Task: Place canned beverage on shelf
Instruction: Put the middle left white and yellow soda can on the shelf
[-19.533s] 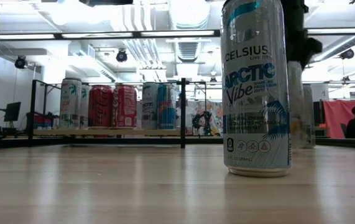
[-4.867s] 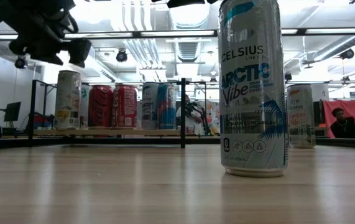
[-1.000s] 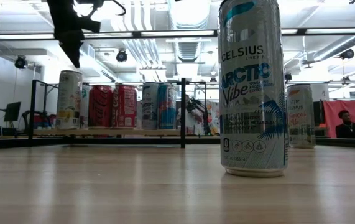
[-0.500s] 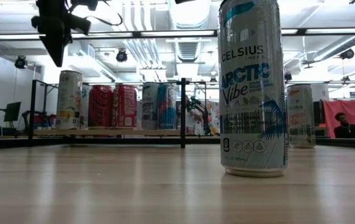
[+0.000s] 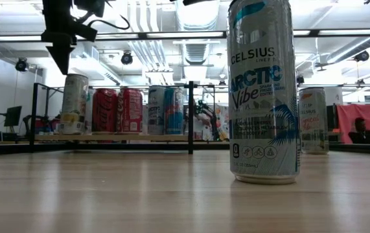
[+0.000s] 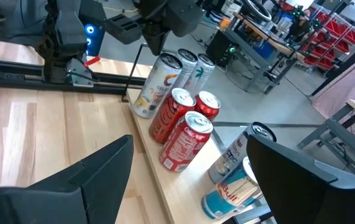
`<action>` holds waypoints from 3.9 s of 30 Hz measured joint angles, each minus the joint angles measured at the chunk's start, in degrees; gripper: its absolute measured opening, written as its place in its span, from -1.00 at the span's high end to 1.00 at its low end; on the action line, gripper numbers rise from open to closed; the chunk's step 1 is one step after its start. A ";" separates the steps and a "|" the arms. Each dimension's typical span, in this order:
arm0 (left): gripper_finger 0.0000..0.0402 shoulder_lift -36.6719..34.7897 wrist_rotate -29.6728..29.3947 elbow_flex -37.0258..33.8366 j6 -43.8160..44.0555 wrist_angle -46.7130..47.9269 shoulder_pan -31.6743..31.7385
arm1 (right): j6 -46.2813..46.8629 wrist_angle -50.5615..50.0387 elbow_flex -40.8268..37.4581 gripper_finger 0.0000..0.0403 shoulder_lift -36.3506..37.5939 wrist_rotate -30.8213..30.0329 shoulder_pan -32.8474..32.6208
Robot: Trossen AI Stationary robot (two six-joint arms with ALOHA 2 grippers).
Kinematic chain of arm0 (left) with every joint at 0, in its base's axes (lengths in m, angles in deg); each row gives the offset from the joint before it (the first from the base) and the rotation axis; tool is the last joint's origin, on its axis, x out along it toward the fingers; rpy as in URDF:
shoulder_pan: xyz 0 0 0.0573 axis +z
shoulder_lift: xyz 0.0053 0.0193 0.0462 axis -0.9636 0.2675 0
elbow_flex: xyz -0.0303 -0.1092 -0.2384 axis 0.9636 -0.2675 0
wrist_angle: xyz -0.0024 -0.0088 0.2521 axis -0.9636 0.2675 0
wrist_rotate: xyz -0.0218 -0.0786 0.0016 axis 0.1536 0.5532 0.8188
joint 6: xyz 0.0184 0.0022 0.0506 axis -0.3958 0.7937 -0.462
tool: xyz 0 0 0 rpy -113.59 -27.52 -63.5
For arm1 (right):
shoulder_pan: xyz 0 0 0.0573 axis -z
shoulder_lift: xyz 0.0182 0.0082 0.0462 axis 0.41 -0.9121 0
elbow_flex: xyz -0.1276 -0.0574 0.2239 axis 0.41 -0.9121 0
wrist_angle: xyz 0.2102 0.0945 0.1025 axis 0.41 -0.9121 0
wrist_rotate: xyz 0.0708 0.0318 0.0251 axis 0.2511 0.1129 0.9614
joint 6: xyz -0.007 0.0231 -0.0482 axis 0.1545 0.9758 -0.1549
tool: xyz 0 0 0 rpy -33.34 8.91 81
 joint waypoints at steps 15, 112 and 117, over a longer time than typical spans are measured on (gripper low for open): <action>1.00 -0.35 -0.53 0.48 5.01 0.31 0.09 | -0.02 0.00 0.00 -0.51 0.00 0.02 0.00; 1.00 -3.58 13.70 -6.97 1.16 -7.41 -0.07 | 2.58 -2.95 0.00 -0.51 0.00 0.17 0.02; 1.00 -3.54 7.81 -7.19 0.52 -12.10 0.11 | 2.54 -2.97 0.00 -0.51 -0.02 0.17 0.02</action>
